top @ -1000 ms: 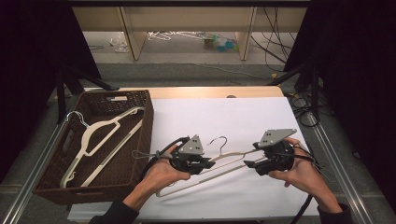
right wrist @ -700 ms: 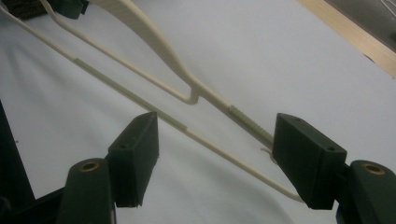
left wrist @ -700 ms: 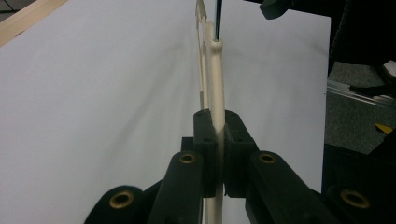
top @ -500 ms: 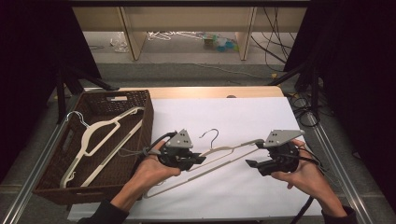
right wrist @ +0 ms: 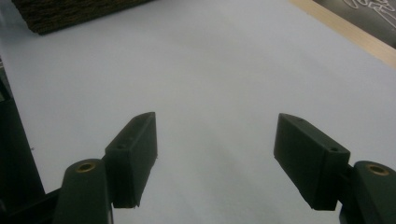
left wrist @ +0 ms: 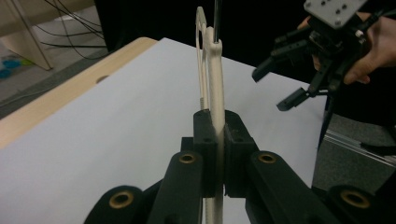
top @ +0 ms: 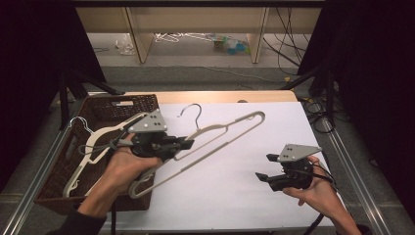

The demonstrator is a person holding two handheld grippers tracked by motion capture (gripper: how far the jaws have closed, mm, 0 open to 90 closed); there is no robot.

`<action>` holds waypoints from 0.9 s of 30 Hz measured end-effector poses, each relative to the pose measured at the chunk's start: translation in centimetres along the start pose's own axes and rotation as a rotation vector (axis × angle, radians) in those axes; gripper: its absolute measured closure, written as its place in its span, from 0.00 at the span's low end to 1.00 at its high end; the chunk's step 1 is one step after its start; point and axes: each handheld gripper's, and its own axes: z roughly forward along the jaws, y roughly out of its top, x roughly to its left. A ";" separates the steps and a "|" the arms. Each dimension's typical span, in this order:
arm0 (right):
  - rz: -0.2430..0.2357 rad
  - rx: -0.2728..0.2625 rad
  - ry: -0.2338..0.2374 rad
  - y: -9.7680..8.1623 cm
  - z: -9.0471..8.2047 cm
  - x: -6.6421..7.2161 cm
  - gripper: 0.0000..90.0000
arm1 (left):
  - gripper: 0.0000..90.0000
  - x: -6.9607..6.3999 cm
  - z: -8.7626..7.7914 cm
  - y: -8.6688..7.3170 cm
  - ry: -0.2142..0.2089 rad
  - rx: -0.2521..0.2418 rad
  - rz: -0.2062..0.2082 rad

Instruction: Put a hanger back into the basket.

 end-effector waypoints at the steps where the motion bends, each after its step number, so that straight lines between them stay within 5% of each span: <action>1: -0.008 -0.002 0.005 -0.1 0.1 0.0 0.34 | 0.95 0.4 -0.6 0.1 0.018 -0.008 -0.005; 11: 0.000 0.018 0.010 -0.5 0.5 0.3 0.34 | 0.95 5.6 -6.1 -1.1 0.212 -0.057 -0.032; 17: 0.005 0.020 0.011 -0.9 0.7 0.3 0.33 | 0.95 8.2 -8.2 -2.6 0.310 -0.037 -0.038; 27: 0.015 0.037 0.017 -1.3 0.9 0.3 0.33 | 0.95 10.9 -10.3 -5.4 0.391 -0.003 -0.123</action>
